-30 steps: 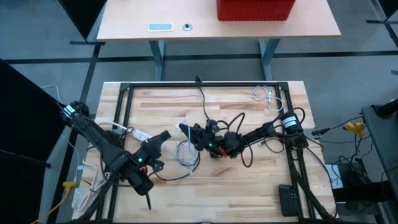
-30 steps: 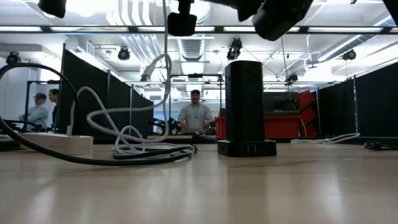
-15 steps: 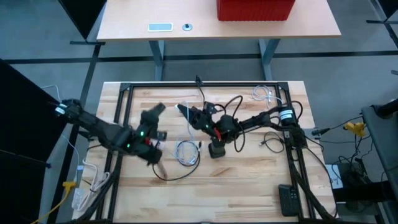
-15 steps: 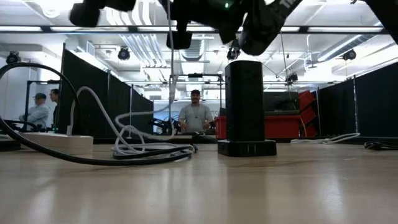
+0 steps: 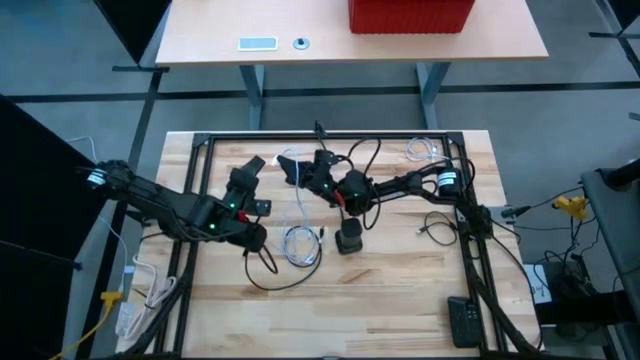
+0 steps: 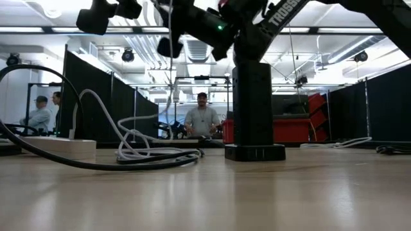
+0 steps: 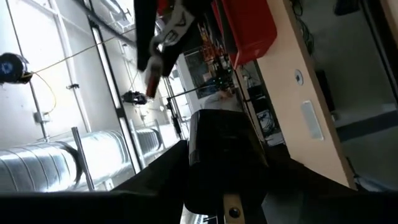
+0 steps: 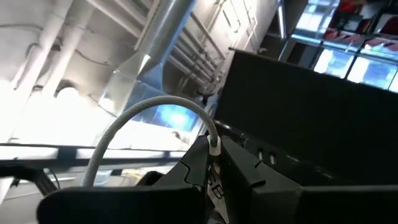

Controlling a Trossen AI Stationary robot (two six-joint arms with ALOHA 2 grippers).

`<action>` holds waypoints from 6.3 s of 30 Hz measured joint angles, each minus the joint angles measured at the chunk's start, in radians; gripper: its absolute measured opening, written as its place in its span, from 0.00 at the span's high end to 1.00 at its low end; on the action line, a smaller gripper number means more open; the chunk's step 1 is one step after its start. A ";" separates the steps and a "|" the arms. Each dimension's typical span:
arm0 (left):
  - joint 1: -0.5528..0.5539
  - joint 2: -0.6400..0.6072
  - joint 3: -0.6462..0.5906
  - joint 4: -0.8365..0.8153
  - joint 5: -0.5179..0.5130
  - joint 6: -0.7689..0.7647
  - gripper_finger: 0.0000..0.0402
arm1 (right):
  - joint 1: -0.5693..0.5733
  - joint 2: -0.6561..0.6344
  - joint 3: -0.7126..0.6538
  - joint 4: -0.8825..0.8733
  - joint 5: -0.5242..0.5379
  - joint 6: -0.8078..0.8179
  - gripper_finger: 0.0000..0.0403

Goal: Insert USB
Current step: Insert the light blue charger cable into the black charger adapter

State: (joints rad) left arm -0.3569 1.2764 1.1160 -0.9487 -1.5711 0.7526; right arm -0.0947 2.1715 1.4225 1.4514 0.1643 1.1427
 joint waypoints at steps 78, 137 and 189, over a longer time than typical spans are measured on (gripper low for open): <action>-0.220 0.055 0.129 -0.009 -0.008 0.137 0.63 | 0.035 -0.001 -0.046 0.020 -0.147 0.141 0.97; -0.441 0.124 0.108 -0.006 -0.010 0.104 0.63 | 0.195 -0.010 -0.073 -0.002 -0.079 0.016 0.97; -0.405 0.112 0.106 -0.010 -0.006 0.075 0.63 | 0.287 -0.025 -0.071 -0.014 0.115 -0.151 0.97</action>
State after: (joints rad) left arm -0.7615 1.3880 1.2224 -0.9589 -1.5774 0.8271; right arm 0.1924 2.1468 1.3513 1.4373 0.2789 0.9920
